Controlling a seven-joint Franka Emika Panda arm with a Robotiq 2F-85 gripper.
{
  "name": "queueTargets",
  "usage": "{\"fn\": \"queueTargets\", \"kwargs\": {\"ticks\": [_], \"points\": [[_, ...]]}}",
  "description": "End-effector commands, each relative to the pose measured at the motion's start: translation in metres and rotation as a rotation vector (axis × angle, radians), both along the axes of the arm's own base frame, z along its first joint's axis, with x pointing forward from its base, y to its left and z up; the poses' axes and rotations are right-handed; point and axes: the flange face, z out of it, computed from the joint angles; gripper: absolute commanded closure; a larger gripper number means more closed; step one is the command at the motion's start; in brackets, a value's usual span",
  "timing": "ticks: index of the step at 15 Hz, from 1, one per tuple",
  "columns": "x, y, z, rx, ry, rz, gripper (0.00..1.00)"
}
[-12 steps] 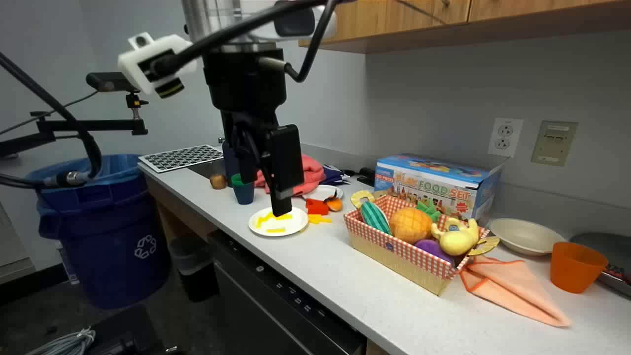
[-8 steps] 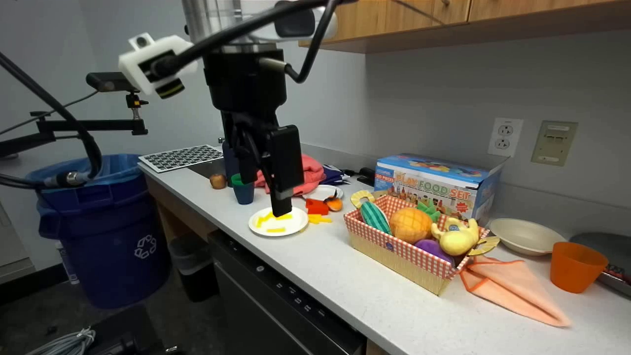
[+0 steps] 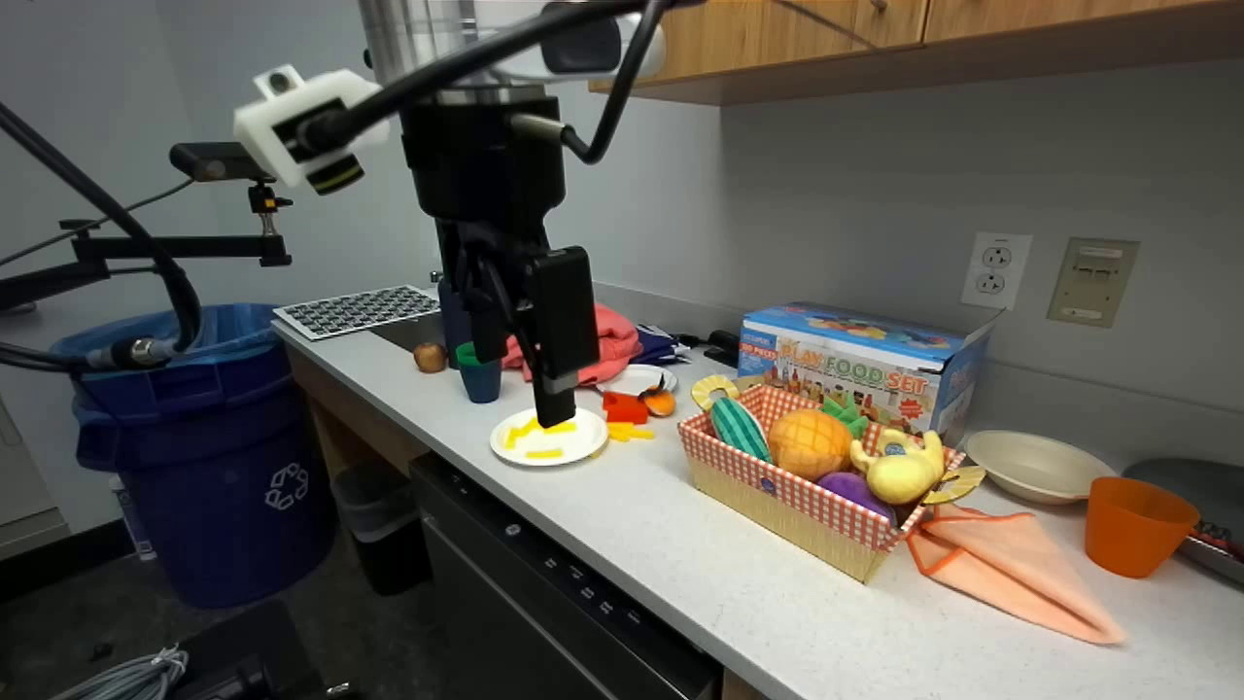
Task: Remove all the plush toys from the basket
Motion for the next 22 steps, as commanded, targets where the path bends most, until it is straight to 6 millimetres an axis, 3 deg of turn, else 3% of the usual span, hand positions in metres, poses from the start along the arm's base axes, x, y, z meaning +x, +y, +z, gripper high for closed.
{"fn": "queueTargets", "kwargs": {"ticks": [1, 9, 18, 22], "points": [[0.0, 0.0, 0.001, 0.0, 0.001, 0.0, 0.0], [0.0, 0.0, 0.001, 0.0, 0.001, 0.0, 0.0], [-0.009, -0.003, -0.005, -0.052, 0.162, 0.156, 0.0], [-0.012, -0.001, -0.01, -0.043, 0.14, 0.131, 0.0]]}}
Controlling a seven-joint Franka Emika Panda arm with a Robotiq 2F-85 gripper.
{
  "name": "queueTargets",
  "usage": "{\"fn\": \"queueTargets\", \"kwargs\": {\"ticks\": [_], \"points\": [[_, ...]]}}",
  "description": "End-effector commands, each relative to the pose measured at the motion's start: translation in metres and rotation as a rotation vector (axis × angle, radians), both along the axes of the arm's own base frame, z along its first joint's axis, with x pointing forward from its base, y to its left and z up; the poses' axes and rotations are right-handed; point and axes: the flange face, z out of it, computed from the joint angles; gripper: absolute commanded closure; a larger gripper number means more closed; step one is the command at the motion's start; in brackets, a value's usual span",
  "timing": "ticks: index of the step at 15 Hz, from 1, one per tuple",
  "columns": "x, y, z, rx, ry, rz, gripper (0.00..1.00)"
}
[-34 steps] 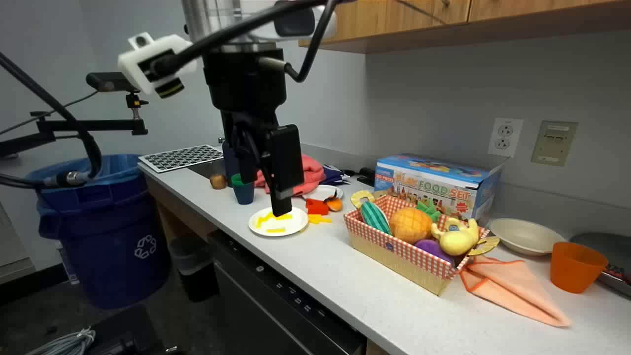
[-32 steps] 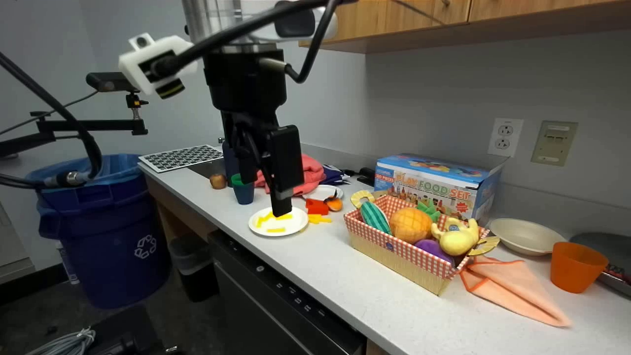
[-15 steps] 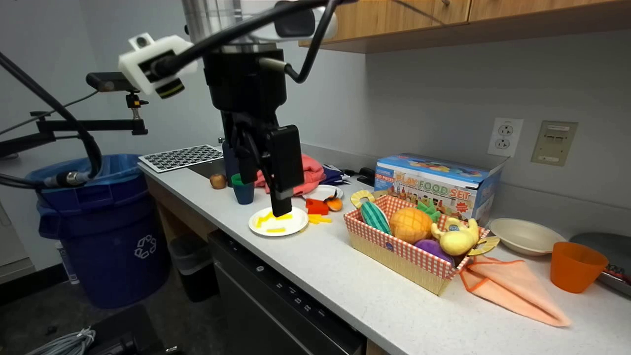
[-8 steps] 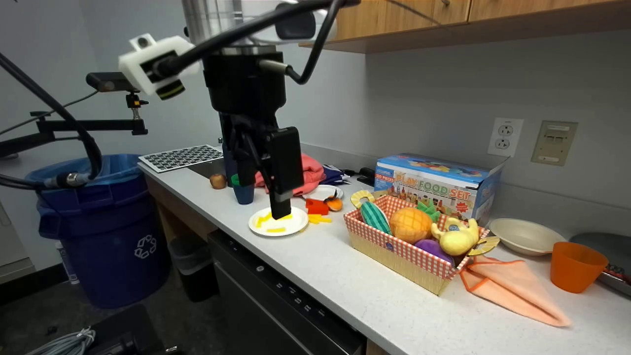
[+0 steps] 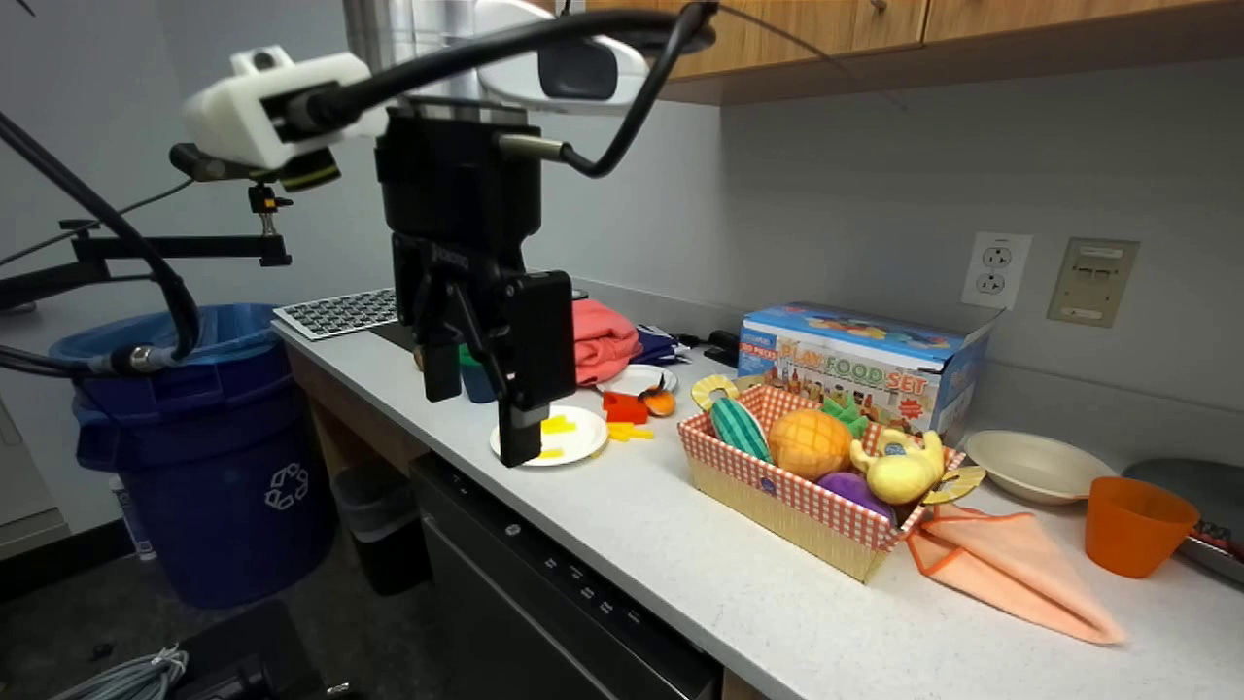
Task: Remove all the plush toys from the basket
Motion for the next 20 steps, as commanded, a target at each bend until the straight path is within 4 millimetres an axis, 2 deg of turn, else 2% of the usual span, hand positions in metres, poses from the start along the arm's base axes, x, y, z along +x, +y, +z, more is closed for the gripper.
{"fn": "queueTargets", "kwargs": {"ticks": [1, 7, 8, 9, 10, 13, 16, 20], "points": [[0.0, 0.0, 0.001, -0.001, 0.001, 0.001, 0.0], [0.001, 0.0, 0.0, -0.003, -0.015, 0.009, 0.0], [0.044, 0.031, 0.04, -0.007, -0.014, 0.031, 0.0], [0.049, 0.035, 0.046, -0.01, -0.037, 0.047, 0.0], [0.061, 0.044, 0.061, -0.02, -0.061, 0.069, 0.0], [0.102, 0.076, 0.106, -0.052, -0.109, 0.128, 0.0], [0.138, 0.1, 0.139, -0.078, -0.129, 0.139, 0.0], [0.185, 0.118, 0.176, -0.116, -0.178, 0.096, 0.0]]}}
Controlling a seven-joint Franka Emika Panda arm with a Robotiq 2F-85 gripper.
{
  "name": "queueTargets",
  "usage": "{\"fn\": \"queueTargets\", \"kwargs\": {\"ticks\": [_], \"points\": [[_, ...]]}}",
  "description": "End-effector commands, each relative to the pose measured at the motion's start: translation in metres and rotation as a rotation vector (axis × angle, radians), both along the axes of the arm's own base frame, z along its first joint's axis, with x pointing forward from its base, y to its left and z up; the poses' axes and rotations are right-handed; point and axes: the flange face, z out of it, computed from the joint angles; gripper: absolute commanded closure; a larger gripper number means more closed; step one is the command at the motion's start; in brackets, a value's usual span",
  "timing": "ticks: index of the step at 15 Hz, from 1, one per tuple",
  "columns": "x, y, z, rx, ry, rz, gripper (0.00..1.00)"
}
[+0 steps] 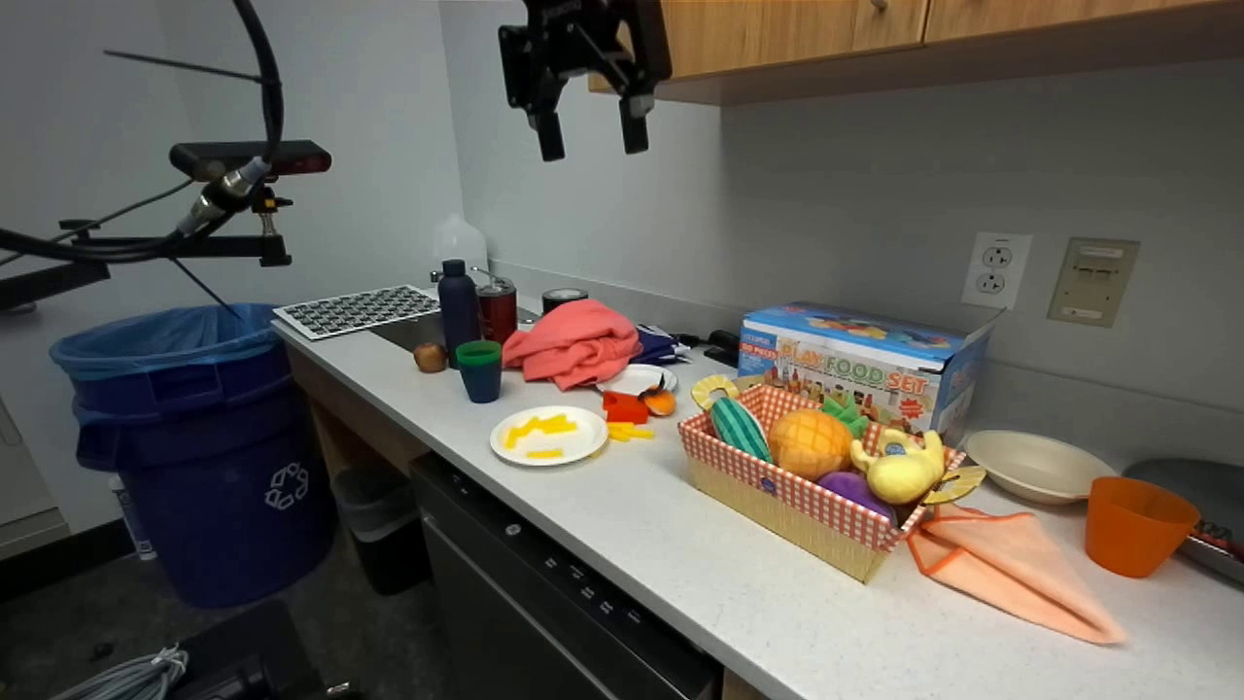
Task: Remove all the plush toys from the basket
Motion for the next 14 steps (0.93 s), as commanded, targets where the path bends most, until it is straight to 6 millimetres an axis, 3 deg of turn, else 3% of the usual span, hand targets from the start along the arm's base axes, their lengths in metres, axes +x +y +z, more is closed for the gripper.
{"fn": "queueTargets", "kwargs": {"ticks": [1, 2, 3, 7, 14], "points": [[0.048, 0.015, 0.033, -0.017, 0.007, -0.054, 0.0], [0.086, 0.009, -0.007, -0.039, 0.007, -0.079, 0.0], [0.036, 0.011, 0.018, -0.013, -0.02, -0.041, 0.0], [0.083, 0.01, -0.019, -0.032, 0.026, -0.069, 0.0], [0.087, 0.01, -0.014, -0.031, 0.012, -0.071, 0.0]]}}
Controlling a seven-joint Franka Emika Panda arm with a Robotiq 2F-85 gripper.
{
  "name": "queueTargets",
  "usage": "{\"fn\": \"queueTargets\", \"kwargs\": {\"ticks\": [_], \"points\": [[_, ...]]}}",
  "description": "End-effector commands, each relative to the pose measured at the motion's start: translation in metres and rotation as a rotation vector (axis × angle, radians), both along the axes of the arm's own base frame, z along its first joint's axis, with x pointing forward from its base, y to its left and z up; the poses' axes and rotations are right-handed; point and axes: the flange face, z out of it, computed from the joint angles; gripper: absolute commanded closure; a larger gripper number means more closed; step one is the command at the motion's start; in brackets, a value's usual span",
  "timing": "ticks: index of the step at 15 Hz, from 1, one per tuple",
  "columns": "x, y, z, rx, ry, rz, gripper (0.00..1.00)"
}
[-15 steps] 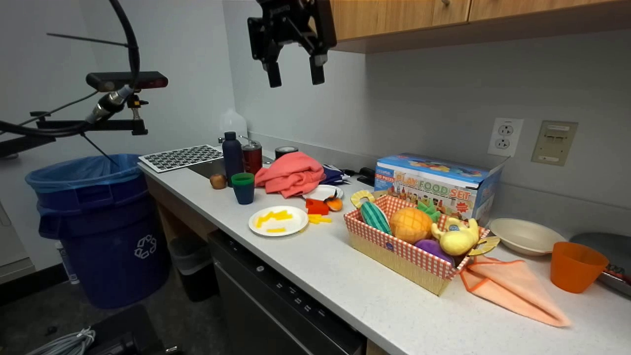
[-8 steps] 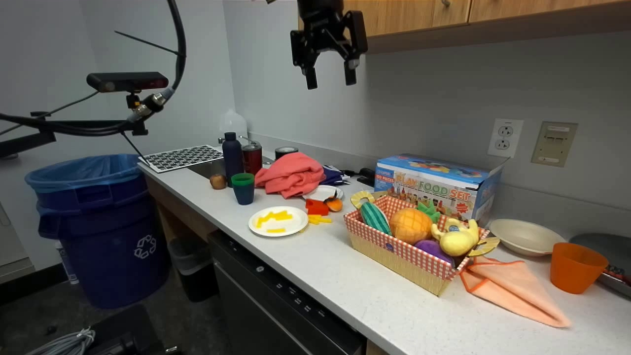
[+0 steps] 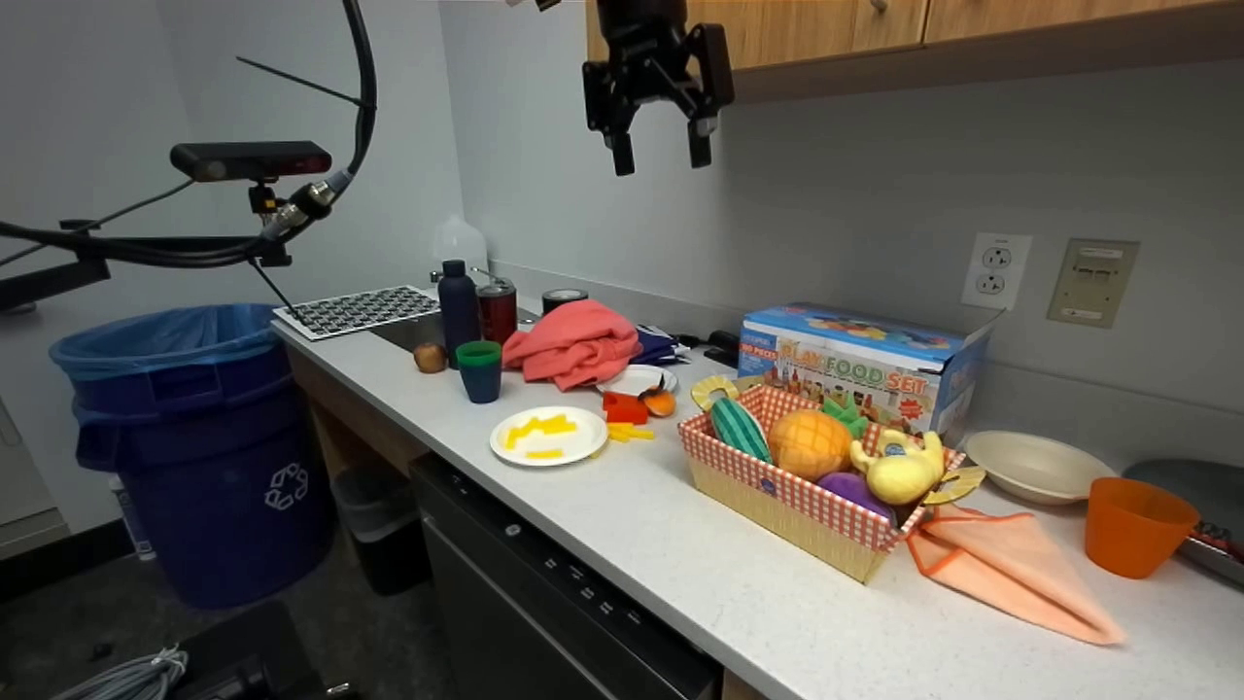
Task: Remove all the plush toys from the basket
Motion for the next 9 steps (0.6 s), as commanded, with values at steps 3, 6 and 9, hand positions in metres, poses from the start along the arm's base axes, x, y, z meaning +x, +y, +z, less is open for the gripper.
{"fn": "queueTargets", "kwargs": {"ticks": [3, 6, 9], "points": [[0.008, -0.015, -0.032, 0.004, -0.021, -0.001, 0.0], [0.015, -0.035, -0.085, 0.001, -0.017, -0.036, 0.0], [0.022, -0.055, -0.135, 0.005, 0.02, -0.075, 0.0]]}}
